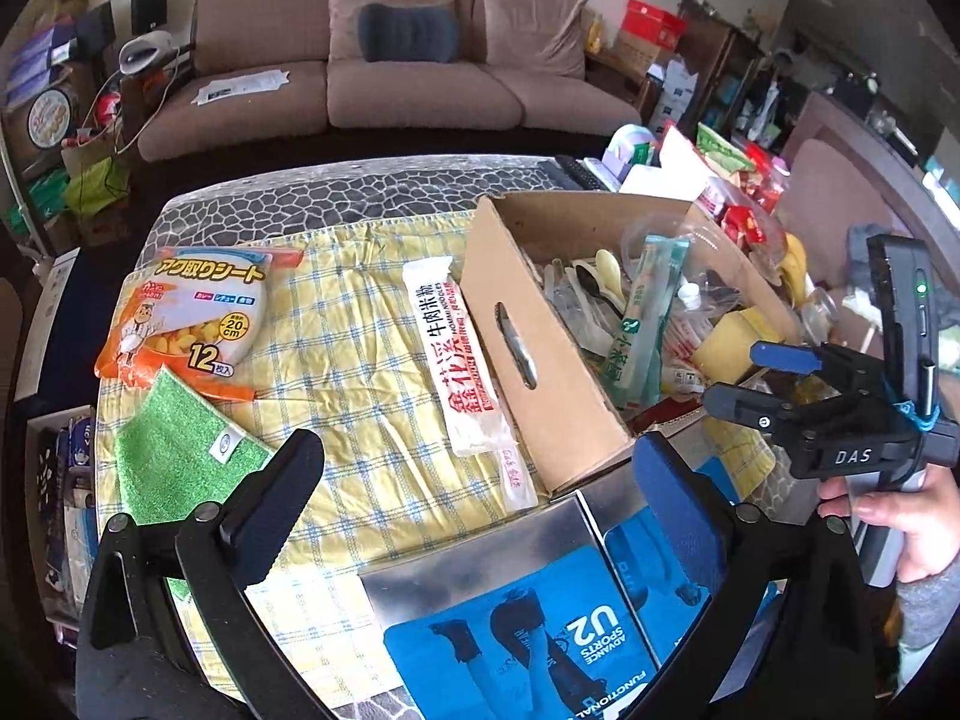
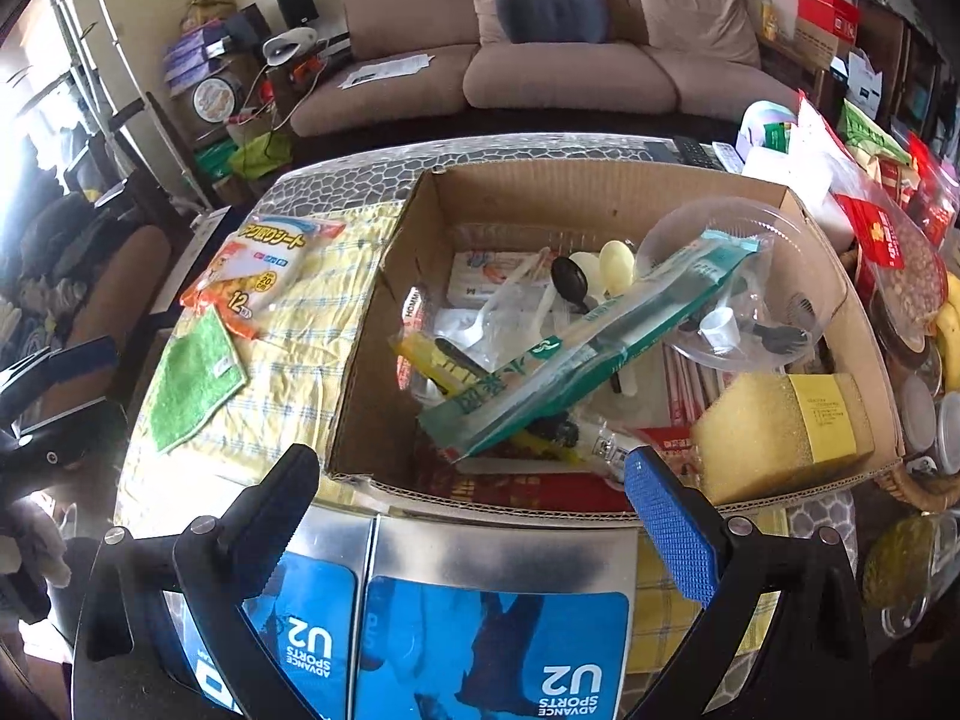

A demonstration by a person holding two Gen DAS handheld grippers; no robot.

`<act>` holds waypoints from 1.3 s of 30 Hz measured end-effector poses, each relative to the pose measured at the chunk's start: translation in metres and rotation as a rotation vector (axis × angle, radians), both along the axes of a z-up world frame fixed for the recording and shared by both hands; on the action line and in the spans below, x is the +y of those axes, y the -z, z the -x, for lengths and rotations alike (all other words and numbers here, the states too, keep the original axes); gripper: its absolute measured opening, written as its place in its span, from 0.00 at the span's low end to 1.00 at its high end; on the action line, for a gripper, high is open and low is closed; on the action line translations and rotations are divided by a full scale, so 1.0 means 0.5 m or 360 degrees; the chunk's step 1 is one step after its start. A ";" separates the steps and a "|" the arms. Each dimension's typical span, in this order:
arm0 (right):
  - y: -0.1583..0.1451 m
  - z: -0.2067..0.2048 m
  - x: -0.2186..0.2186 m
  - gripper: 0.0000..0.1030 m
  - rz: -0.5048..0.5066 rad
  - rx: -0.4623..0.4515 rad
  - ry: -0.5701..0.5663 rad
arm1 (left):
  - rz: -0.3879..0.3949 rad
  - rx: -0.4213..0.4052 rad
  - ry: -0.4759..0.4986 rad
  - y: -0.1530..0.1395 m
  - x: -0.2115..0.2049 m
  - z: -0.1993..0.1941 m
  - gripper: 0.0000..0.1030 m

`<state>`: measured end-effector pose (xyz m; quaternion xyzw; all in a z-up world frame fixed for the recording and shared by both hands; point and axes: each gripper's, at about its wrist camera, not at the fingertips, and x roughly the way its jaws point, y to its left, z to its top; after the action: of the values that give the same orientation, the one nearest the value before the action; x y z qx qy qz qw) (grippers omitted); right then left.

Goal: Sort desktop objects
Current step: 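Move both tools back from the box toward the table, then lower the open right gripper over the white HOMMI NOODLES packet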

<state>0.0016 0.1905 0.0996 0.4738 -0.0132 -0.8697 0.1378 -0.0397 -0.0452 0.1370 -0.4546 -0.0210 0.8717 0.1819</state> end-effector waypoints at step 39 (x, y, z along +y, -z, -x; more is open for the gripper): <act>0.302 0.223 -0.389 0.48 -0.0423 -0.0316 0.0168 | -0.0386 -0.0157 -0.0430 0.268 -0.475 0.064 1.00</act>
<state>-0.1100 -0.0042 -0.0515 0.5701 0.0636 -0.8187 0.0259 -0.0716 -0.2828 0.0029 -0.4645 -0.1957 0.8559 0.1154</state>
